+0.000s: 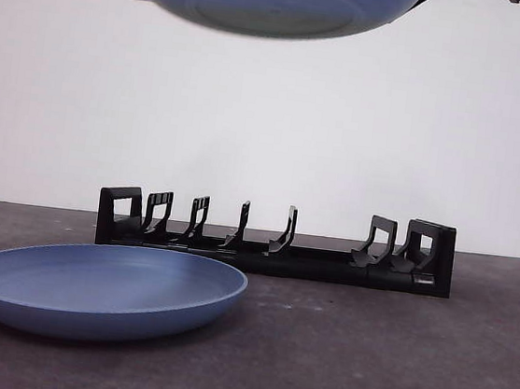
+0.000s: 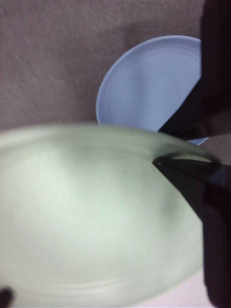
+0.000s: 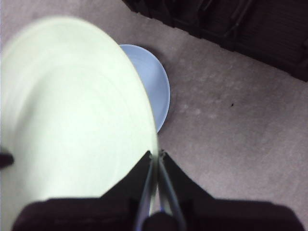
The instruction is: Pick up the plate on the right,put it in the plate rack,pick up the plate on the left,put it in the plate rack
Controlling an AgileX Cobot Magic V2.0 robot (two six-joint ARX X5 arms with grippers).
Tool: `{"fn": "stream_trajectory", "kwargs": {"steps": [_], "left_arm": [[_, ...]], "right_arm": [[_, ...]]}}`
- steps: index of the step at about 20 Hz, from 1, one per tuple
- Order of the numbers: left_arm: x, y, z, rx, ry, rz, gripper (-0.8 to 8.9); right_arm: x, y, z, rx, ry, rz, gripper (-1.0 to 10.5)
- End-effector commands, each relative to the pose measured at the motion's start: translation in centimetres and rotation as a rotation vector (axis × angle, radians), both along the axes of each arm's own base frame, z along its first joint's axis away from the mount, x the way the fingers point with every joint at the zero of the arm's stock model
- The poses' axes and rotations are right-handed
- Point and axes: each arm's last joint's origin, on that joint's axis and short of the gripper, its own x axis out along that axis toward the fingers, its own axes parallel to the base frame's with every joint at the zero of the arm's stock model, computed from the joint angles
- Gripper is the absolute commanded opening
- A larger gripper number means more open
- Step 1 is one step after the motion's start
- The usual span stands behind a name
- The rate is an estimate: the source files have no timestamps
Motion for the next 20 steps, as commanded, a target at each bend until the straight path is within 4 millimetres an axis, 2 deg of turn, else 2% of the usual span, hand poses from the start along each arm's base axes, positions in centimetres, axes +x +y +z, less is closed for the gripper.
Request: {"fn": "stream_trajectory", "kwargs": {"steps": [1,12,14,18,20], "left_arm": [[0.2,0.0,0.1,-0.025,-0.004,0.04,-0.09],[0.0,0.0,0.1,-0.063,0.045,0.032,-0.09],[0.0,0.0,0.1,-0.071,0.055,0.035,-0.08],[-0.1,0.0,0.0,-0.083,0.097,0.038,-0.08],[-0.1,0.0,0.0,-0.099,0.107,0.054,-0.08]], "right_arm": [[0.0,0.1,0.1,0.006,-0.001,0.013,-0.2],[0.3,0.2,0.3,0.012,-0.047,0.01,0.1],[0.5,0.2,0.4,0.021,-0.066,0.01,0.9],[0.7,0.3,1.2,0.046,-0.117,0.006,3.9],[0.7,0.2,2.1,0.034,-0.159,-0.014,4.2]]}}
